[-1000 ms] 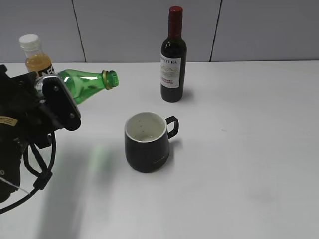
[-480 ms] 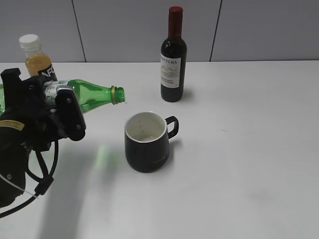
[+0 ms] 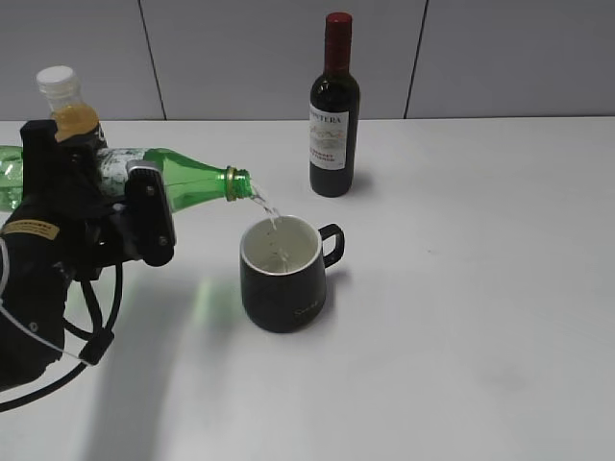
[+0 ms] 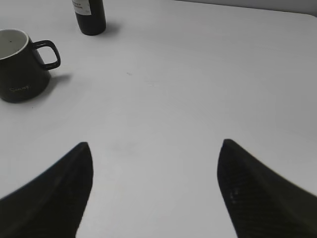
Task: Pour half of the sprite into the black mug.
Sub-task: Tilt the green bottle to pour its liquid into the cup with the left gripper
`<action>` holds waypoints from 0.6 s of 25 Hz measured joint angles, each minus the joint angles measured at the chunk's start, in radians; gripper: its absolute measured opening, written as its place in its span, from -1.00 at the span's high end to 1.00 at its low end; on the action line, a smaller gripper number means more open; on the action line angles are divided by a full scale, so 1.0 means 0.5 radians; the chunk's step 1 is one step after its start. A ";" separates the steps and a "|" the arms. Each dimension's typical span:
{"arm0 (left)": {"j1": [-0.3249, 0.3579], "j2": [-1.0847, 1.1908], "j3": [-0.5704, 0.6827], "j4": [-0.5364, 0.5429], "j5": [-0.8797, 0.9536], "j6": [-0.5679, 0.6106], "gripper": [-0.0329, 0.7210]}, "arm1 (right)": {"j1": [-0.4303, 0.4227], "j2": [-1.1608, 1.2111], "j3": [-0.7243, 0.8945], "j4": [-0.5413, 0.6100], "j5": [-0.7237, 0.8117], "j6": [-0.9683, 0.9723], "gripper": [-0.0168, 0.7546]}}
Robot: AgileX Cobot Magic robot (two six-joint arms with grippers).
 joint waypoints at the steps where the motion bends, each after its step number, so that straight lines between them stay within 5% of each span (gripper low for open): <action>1: 0.000 0.002 -0.002 0.000 0.000 0.016 -0.27 | 0.000 0.000 0.000 0.000 0.000 0.000 -0.58; 15: 0.000 0.002 -0.008 -0.002 -0.005 0.117 -0.26 | 0.000 0.000 0.000 0.002 0.000 0.000 -0.58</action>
